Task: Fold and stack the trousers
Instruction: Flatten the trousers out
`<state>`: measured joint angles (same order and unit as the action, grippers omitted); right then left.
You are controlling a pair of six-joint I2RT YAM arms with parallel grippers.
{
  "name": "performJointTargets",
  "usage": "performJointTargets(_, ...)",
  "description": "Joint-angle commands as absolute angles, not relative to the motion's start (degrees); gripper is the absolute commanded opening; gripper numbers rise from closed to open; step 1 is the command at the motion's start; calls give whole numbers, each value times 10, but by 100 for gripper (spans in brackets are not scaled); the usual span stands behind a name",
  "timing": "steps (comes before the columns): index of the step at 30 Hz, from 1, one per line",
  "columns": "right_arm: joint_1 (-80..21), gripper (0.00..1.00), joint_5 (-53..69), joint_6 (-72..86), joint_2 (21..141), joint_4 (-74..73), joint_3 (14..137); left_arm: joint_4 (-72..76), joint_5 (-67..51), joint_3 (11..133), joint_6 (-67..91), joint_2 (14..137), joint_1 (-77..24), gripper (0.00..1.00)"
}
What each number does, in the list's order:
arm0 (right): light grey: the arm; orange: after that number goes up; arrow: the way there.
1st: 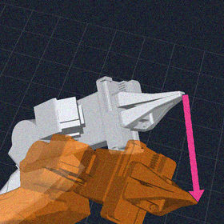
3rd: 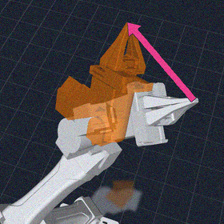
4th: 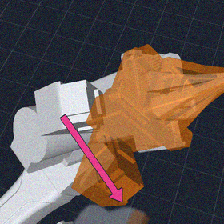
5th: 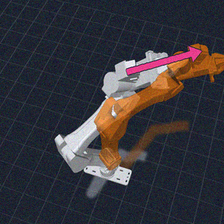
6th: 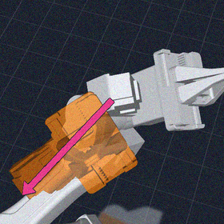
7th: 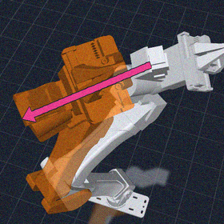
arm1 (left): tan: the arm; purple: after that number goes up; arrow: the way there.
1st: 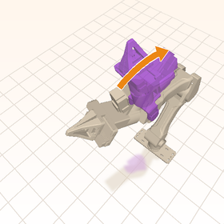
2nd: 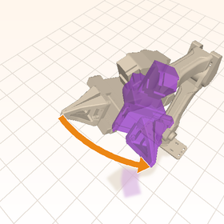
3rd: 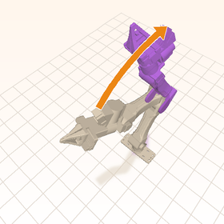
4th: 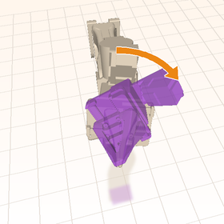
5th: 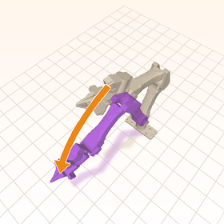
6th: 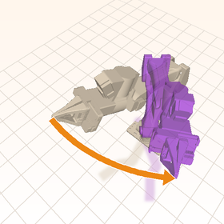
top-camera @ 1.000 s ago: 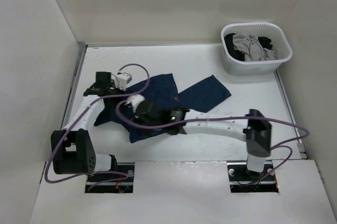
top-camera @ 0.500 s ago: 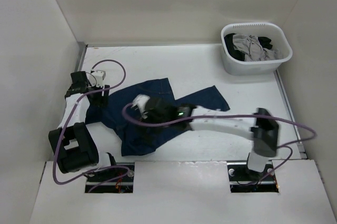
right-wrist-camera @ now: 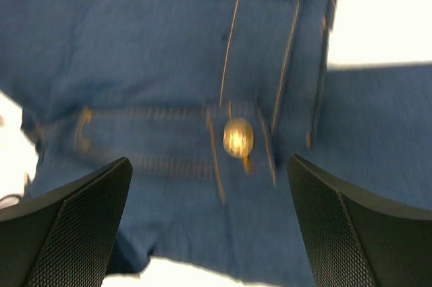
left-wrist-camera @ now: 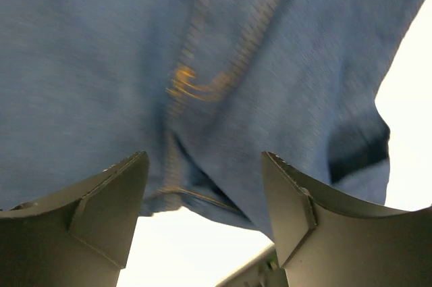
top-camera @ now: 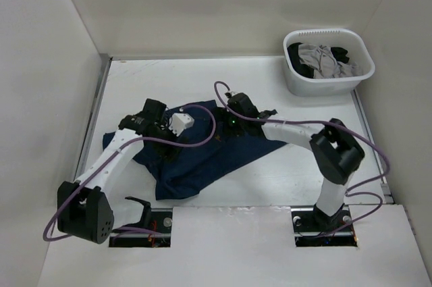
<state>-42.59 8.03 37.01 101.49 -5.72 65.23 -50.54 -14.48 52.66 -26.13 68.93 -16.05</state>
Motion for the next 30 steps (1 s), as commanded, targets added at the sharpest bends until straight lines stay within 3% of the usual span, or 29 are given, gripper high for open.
performJointTargets(1, -420, 100, 84, 384, 1053, -58, 715, -565, -147, 507, -261, 711, -179, 65)
performJointTargets(8, -422, 100, 28, 377, 1099, -135, 739, -516, -77, 469, -260, 779, -216, 60)
performJointTargets(11, -422, 97, 46, 376, 1105, -133, 739, -501, -68, 461, -266, 793, -210, 44)
performJointTargets(15, -421, 55, 97, 395, 1105, -107, 733, -491, -64, 455, -272, 791, -203, 11)
performJointTargets(18, -421, 14, 130, 404, 1076, -61, 715, -477, -51, 449, -272, 767, -199, 2)
performJointTargets(20, -421, 0, 147, 414, 1043, -45, 703, -458, -29, 443, -275, 739, -197, 0)
performJointTargets(30, -457, 0, 126, 396, 795, -124, 688, -381, 36, 516, -308, 637, -108, 0)
